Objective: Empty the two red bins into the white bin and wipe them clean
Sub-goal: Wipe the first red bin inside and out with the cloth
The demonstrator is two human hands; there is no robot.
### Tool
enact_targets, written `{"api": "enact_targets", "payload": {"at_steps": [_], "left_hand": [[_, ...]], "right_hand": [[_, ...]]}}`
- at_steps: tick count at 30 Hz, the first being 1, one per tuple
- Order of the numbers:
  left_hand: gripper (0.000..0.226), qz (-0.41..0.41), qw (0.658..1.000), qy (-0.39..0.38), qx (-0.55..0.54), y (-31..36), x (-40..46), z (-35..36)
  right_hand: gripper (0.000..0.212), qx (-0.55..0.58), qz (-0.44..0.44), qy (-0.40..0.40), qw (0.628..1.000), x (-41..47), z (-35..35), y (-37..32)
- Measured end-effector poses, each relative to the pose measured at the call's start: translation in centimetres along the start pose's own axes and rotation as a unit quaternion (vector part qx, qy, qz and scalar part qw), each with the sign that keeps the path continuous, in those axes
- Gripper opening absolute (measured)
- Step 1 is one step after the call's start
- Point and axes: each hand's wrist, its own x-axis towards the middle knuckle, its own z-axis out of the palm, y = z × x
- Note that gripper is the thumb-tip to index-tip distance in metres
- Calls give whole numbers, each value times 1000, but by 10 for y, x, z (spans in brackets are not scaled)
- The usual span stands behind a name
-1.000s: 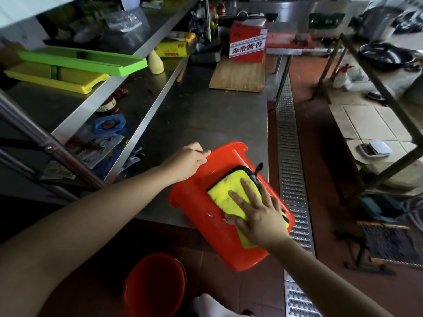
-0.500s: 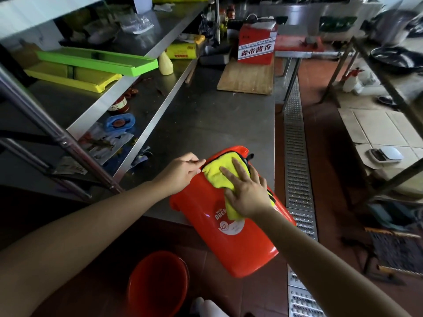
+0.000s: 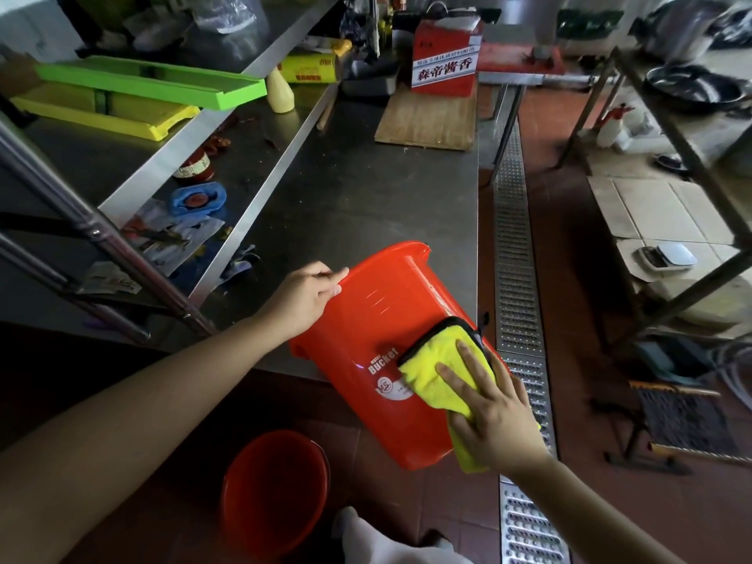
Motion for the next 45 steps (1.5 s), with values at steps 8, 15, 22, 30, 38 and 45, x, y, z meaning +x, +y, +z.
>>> {"api": "enact_targets", "payload": {"at_steps": [8, 15, 22, 30, 38, 45], "left_hand": [[36, 5, 1000, 31, 4, -5, -28, -7], [36, -5, 999, 47, 1, -8, -53, -11], [37, -25, 998, 62, 4, -5, -70, -4], [41, -41, 996, 70, 28, 33, -18, -12], [39, -191, 965, -125, 130, 83, 81, 29], [33, -132, 989, -69, 15, 92, 69, 24]], "right_hand": [[65, 7, 12, -12, 1000, 78, -8, -39], [63, 46, 27, -36, 998, 150, -15, -66], [69, 28, -4, -20, 999, 55, -3, -31], [71, 17, -11, 8, 1000, 12, 4, -38], [69, 0, -33, 11, 999, 8, 8, -60], [67, -2, -10, 43, 999, 32, -2, -65]]}}
